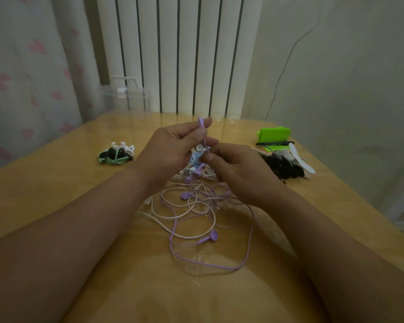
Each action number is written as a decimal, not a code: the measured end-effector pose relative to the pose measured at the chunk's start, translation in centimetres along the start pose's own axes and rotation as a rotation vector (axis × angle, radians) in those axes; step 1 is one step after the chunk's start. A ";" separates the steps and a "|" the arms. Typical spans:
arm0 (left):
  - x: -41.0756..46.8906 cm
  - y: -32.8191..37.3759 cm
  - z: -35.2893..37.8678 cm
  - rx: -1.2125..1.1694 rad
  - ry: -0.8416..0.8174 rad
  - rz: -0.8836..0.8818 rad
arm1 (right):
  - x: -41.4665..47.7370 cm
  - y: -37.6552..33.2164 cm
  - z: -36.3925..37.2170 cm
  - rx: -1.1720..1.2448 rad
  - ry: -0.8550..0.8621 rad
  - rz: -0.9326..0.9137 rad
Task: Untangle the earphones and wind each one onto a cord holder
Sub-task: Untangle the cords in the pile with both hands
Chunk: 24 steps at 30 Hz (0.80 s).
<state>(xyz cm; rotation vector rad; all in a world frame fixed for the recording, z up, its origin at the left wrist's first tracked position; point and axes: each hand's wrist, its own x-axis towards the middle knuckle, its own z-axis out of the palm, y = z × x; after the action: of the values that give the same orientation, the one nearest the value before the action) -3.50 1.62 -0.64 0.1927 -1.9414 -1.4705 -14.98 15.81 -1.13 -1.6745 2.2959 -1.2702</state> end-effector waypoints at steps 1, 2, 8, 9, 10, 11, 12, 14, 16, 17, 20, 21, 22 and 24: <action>0.0 -0.2 0.0 0.098 0.011 0.036 | 0.0 0.0 0.0 -0.004 -0.001 -0.002; 0.0 -0.4 0.0 0.186 0.005 0.072 | 0.0 0.1 -0.1 -0.007 0.004 -0.002; -0.2 -0.8 -0.5 0.461 -0.128 0.111 | 0.3 0.3 -1.0 -0.020 0.128 0.010; -0.2 -0.6 -0.5 0.484 -0.156 0.114 | 0.3 0.3 -1.2 -0.002 0.148 0.014; -0.2 -0.5 -0.5 0.503 -0.183 0.124 | 0.4 0.4 -1.4 0.036 0.165 0.021; -0.3 -0.3 -0.5 0.520 -0.212 0.133 | 0.3 0.3 -1.6 0.089 0.175 0.026; -0.4 -0.2 -0.4 0.529 -0.243 0.135 | 0.3 0.2 -1.8 0.146 0.183 0.029; -0.5 -0.1 -0.3 0.545 -0.303 0.110 | 0.3 0.0 -2.0 0.264 0.197 0.044; -0.4 0.0 -0.3 0.552 -0.338 0.095 | 0.3 0.0 -2.2 0.360 0.211 0.058; -0.5 0.2 -0.3 0.539 -0.350 0.099 | 0.3 0.0 -2.3 0.385 0.221 0.061; -0.6 0.7 -0.6 0.389 -0.399 0.066 | 0.4 0.1 -2.6 0.435 0.242 0.062; -0.6 1.0 -0.5 0.281 -0.419 0.021 | 0.4 0.2 -2.7 0.462 0.241 0.065; -0.7 1.3 -0.4 0.150 -0.436 -0.022 | 0.5 0.3 -2.6 0.488 0.237 0.068; -0.6 1.4 -0.3 -0.119 -0.430 -0.078 | 0.6 0.6 -2.5 0.493 0.226 0.074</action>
<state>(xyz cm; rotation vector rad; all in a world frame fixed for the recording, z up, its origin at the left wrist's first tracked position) -2.49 2.19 0.43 -0.1139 -2.1880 -1.7860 -16.84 16.85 0.36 -1.3232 1.8930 -1.8928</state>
